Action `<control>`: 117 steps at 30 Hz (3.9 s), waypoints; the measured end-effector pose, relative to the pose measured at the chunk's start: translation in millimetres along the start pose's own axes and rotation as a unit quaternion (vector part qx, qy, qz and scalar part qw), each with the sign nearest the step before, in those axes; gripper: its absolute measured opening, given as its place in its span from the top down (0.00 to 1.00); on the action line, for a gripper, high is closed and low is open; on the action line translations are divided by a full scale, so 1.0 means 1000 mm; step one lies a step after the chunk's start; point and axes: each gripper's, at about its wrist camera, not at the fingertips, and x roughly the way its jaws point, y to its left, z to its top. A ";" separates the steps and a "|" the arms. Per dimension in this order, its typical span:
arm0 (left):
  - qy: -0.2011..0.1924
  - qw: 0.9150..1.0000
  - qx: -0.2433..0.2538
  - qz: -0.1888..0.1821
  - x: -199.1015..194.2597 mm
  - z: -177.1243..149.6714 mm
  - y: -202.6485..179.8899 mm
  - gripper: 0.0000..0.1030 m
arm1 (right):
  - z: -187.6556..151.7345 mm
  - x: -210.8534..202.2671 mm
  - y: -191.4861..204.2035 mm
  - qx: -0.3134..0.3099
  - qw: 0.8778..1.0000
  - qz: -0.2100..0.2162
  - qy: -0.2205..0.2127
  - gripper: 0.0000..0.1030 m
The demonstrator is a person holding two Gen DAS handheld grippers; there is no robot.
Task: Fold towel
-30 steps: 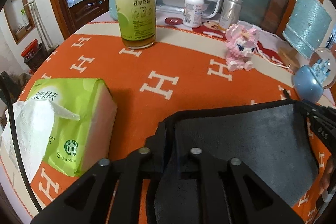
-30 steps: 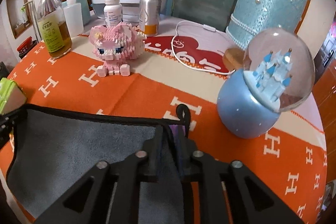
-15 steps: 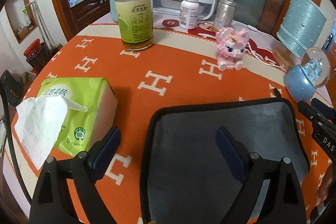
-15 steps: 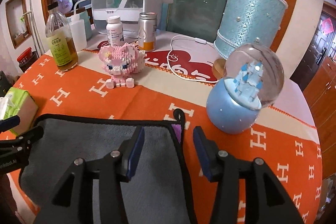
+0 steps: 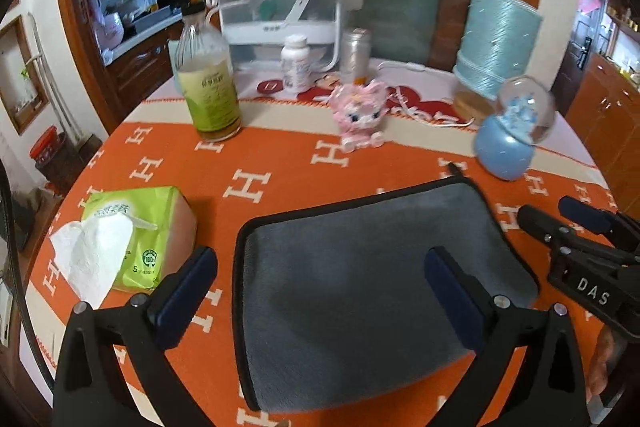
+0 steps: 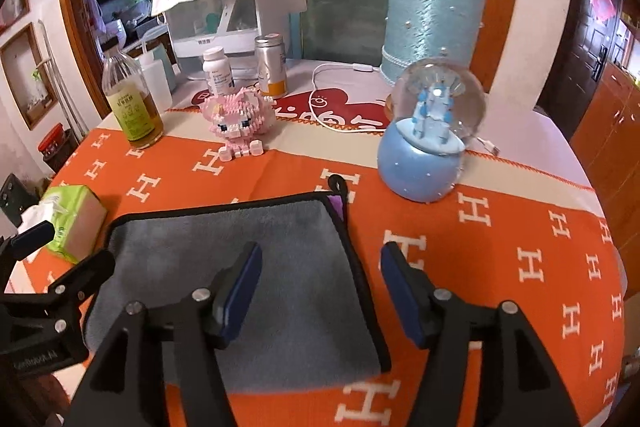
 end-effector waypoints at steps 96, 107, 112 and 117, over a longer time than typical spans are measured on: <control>-0.019 0.998 0.045 -0.026 -0.226 -0.128 -0.062 0.01 | -0.174 -0.240 -0.035 0.087 0.994 -0.066 -0.025 0.08; -0.019 0.998 0.046 -0.026 -0.225 -0.128 -0.063 0.01 | -0.175 -0.238 -0.036 0.089 0.994 -0.064 -0.028 0.08; -0.018 0.998 0.047 -0.026 -0.223 -0.129 -0.063 0.01 | -0.174 -0.238 -0.037 0.089 0.994 -0.062 -0.024 0.08; -0.018 0.998 0.048 -0.026 -0.223 -0.129 -0.063 0.01 | -0.174 -0.238 -0.037 0.089 0.994 -0.061 -0.025 0.08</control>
